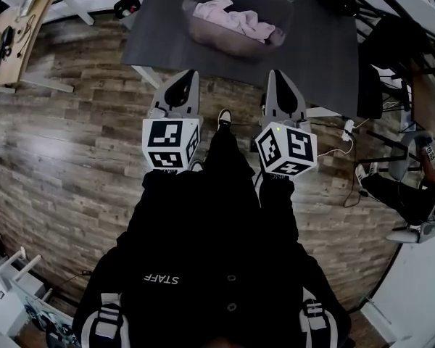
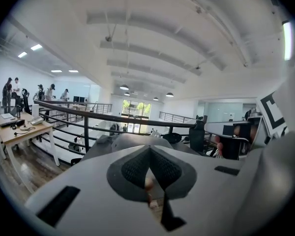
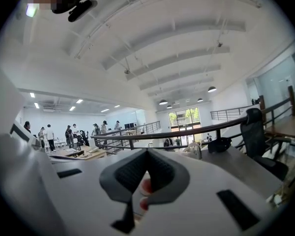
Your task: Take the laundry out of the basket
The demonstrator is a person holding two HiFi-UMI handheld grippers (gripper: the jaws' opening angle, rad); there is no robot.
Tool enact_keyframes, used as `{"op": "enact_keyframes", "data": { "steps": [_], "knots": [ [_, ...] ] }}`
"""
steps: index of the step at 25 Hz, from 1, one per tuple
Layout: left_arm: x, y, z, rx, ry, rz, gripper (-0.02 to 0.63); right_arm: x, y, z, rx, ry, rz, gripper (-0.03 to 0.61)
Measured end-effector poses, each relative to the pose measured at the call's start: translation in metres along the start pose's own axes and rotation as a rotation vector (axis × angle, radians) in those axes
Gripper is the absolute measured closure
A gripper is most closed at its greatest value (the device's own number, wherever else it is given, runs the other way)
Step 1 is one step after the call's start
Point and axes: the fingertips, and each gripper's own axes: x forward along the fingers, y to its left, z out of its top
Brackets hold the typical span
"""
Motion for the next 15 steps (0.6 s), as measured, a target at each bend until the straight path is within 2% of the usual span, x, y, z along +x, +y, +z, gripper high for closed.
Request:
{"op": "enact_keyframes", "data": {
  "steps": [10,15],
  "knots": [
    [0.145,-0.025,0.040,0.024,0.031,0.021,0.614,0.108,-0.084,0.020,-0.031,0.063,0.063,0.566],
    [0.197,-0.030,0.055,0.031,0.039,0.034,0.614,0.149,-0.107,0.022,-0.023,0.095,0.118,0.566]
  ]
}}
